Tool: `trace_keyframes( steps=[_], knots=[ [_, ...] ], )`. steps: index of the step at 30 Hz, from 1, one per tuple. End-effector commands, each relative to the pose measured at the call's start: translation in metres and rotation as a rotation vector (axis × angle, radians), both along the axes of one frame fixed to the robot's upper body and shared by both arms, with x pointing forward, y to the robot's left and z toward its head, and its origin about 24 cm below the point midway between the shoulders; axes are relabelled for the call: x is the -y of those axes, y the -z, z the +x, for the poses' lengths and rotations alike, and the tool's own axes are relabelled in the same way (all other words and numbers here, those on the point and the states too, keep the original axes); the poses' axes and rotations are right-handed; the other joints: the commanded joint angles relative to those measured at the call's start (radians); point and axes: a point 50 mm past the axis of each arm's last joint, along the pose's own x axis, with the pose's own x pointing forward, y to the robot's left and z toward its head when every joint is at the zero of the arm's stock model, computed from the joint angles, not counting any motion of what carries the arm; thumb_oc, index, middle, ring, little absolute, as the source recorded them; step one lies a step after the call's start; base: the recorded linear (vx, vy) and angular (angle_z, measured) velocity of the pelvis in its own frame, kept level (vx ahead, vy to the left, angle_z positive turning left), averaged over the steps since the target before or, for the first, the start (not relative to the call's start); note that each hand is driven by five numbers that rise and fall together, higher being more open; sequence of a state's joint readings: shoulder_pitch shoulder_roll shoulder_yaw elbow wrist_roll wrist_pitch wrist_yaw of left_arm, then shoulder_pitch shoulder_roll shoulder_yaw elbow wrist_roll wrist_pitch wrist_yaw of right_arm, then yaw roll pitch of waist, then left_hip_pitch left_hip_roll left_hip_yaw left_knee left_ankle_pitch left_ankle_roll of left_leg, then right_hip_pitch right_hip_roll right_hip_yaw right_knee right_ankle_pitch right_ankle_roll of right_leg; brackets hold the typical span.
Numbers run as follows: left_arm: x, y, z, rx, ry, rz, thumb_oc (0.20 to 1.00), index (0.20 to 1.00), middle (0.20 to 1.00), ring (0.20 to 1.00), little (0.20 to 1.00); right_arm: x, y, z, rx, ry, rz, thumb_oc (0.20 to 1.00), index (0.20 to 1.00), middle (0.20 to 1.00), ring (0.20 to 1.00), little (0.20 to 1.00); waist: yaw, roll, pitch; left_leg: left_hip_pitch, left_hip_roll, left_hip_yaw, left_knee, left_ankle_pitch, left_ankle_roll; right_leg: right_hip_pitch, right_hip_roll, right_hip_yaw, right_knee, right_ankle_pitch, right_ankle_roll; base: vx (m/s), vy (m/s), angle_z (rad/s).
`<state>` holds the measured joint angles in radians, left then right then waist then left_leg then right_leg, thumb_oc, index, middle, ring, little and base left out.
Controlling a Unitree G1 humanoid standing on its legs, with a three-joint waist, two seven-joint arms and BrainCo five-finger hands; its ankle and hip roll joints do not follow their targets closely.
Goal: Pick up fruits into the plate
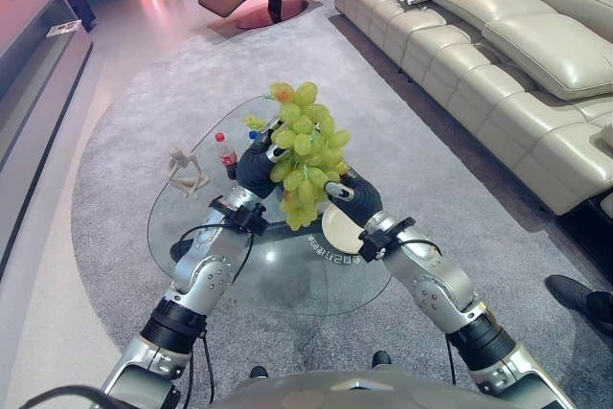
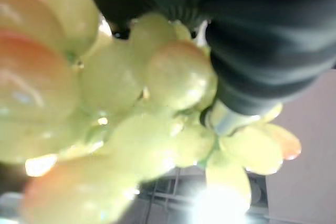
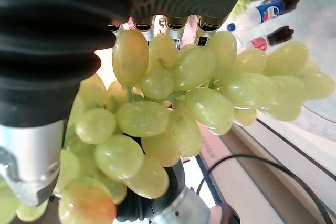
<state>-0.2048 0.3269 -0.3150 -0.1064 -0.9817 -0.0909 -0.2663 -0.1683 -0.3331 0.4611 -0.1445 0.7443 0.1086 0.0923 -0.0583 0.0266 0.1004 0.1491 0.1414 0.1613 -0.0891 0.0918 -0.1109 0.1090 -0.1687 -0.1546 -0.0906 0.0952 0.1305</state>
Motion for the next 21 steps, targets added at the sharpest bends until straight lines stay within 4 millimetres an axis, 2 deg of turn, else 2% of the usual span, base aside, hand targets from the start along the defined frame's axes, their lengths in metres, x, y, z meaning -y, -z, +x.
trace_keyframes(
  steps=[1,6,11,21],
  knots=[
    [0.018,-0.025,0.01,0.115,0.079,0.019,0.2,0.2,0.2,0.2,0.2,-0.029,-0.062,0.004,0.241,-0.097,0.148,1.0,1.0,1.0,1.0,1.0,0.002,-0.031,0.002,0.012,-0.041,0.023,0.071,-0.165,0.052,0.022,0.015,-0.025,0.114,-0.147,-0.011,0.0,0.0,0.0],
    [0.026,-0.015,0.012,0.073,0.081,0.026,0.2,0.2,0.2,0.2,0.2,-0.038,-0.066,0.003,0.24,-0.13,0.144,1.0,1.0,1.0,1.0,1.0,0.002,-0.034,0.0,0.015,-0.039,0.027,0.072,-0.166,0.052,0.024,0.017,-0.02,0.115,-0.148,-0.011,0.0,0.0,0.0],
    [0.023,-0.016,0.015,0.081,0.051,0.046,0.2,0.2,0.2,0.2,0.2,-0.043,-0.062,0.002,0.2,-0.184,0.126,1.0,1.0,1.0,1.0,1.0,0.001,-0.037,-0.002,0.017,-0.038,0.025,0.072,-0.165,0.053,0.025,0.021,-0.017,0.12,-0.152,-0.013,0.0,0.0,0.0],
    [0.019,-0.026,0.03,0.147,-0.038,0.198,0.2,0.2,0.2,0.2,0.2,-0.059,-0.035,-0.007,-0.022,-0.358,0.082,1.0,1.0,1.0,1.0,1.0,-0.009,-0.041,-0.01,0.025,-0.032,0.027,0.071,-0.158,0.048,0.031,0.024,-0.018,0.122,-0.153,-0.012,0.0,0.0,0.0]
  ],
)
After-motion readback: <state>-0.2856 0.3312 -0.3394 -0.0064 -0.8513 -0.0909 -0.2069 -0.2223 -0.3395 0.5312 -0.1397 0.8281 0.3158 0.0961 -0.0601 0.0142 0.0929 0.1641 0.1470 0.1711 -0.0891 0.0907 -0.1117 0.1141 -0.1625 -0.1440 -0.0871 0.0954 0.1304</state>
